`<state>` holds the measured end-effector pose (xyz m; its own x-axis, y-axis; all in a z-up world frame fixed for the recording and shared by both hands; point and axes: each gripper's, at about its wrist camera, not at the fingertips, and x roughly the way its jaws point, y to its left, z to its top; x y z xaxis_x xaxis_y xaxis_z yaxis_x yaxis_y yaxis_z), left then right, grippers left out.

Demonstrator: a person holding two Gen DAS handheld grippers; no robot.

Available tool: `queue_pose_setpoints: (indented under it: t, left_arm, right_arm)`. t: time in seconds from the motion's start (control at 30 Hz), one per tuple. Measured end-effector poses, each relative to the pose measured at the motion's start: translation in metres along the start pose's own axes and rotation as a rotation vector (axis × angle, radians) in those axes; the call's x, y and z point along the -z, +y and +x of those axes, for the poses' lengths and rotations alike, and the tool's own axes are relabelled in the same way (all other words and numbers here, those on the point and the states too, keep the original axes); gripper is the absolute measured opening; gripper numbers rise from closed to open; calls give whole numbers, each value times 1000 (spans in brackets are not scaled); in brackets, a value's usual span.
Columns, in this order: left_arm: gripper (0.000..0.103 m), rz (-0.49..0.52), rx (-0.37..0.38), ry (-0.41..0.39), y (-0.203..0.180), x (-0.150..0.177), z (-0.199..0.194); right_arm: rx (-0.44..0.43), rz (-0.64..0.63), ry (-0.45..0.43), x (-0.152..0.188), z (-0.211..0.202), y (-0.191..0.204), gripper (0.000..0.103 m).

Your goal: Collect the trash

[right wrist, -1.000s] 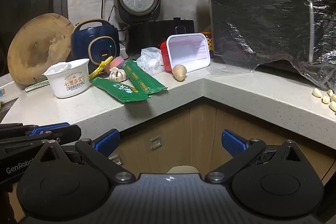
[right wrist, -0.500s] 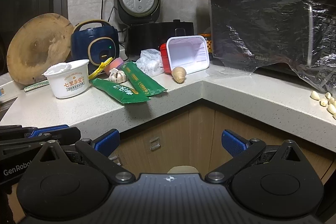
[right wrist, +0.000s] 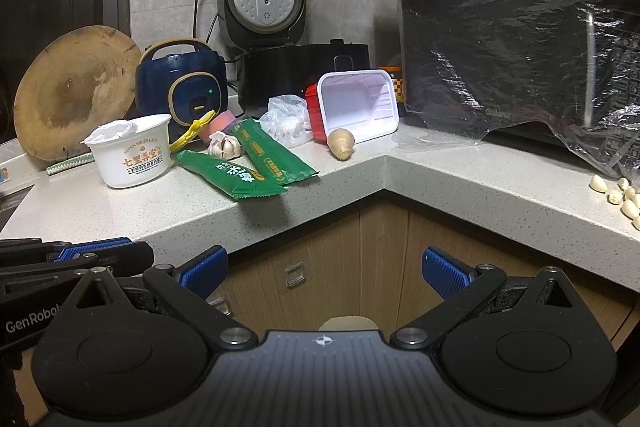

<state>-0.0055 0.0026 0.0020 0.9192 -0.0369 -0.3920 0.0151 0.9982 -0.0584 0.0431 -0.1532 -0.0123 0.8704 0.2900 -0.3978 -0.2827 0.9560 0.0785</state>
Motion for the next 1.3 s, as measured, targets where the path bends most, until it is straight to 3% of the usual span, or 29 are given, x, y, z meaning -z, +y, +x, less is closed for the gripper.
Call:
queue_pose_setpoints:
  t: [1.3]
  left_arm:
    - [17,-47,7,4,8,3,-4]
  right_arm:
    - [9,-8,-1,5,-3,1,103]
